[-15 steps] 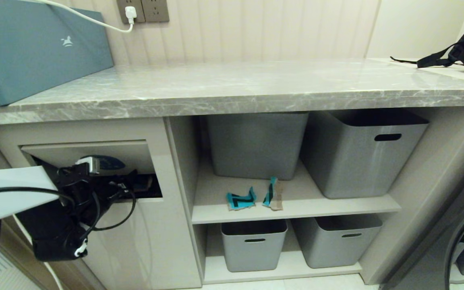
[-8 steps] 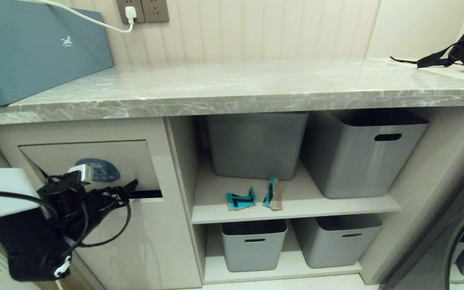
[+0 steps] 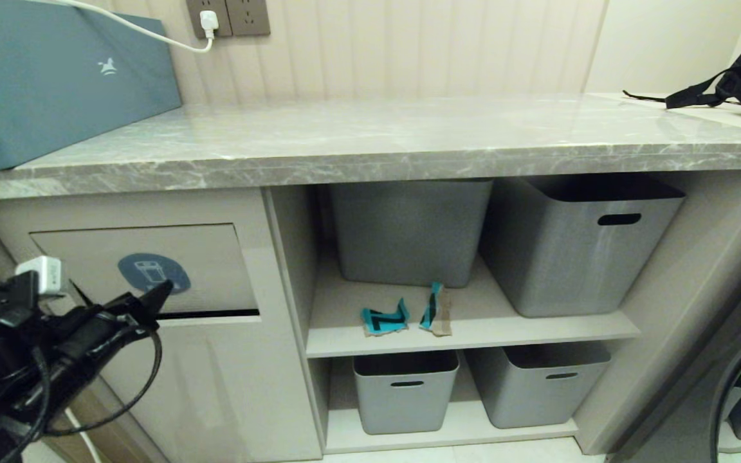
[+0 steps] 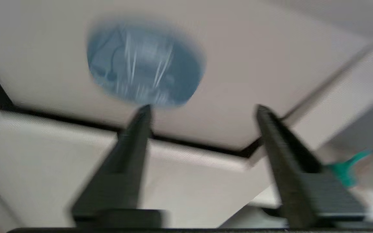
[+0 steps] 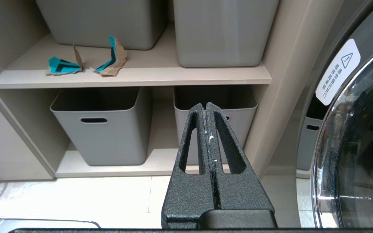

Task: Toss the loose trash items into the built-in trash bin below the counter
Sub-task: Put the garbage in the trash can

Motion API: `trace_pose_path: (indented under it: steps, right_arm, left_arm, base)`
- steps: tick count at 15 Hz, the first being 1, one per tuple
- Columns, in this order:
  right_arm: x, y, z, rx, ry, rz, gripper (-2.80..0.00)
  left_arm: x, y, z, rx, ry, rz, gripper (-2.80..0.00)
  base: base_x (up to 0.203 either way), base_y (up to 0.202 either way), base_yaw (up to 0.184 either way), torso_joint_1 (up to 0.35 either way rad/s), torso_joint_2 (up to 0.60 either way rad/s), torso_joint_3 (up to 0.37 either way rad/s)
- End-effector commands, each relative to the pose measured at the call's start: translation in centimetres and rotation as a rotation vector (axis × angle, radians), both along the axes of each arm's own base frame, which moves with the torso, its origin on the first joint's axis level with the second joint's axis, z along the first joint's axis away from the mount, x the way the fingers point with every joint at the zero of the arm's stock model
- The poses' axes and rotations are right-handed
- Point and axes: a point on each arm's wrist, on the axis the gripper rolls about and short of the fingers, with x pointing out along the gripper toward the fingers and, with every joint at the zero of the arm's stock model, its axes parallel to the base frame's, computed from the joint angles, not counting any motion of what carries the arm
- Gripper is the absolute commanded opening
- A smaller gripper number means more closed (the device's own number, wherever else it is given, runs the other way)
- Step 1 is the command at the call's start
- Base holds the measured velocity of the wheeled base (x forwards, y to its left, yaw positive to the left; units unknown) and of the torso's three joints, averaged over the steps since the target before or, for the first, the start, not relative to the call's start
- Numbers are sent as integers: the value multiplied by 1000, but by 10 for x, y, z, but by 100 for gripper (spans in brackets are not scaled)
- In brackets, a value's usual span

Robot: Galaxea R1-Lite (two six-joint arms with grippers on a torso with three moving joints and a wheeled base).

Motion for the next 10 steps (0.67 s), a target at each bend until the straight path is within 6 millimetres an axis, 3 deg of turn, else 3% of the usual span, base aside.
trace_pose_path:
  steps: [1,6,10]
  right_arm:
    - [0,0,0,0,0,1,-280]
    - [0,0,0,0,0,1,-280]
    - [0,0,0,0,0,1,-280]
  left_arm:
    - [-31,-1,38,4,-154,-1,-280]
    - [-114,-8,80,49,-166,-29,-280]
    - [-196,-10,73,156,-135,-32,-280]
  base:
    - [0,0,0,0,0,0]
    - [0,0,0,0,0,0]
    - [0,0,0,0,0,0]
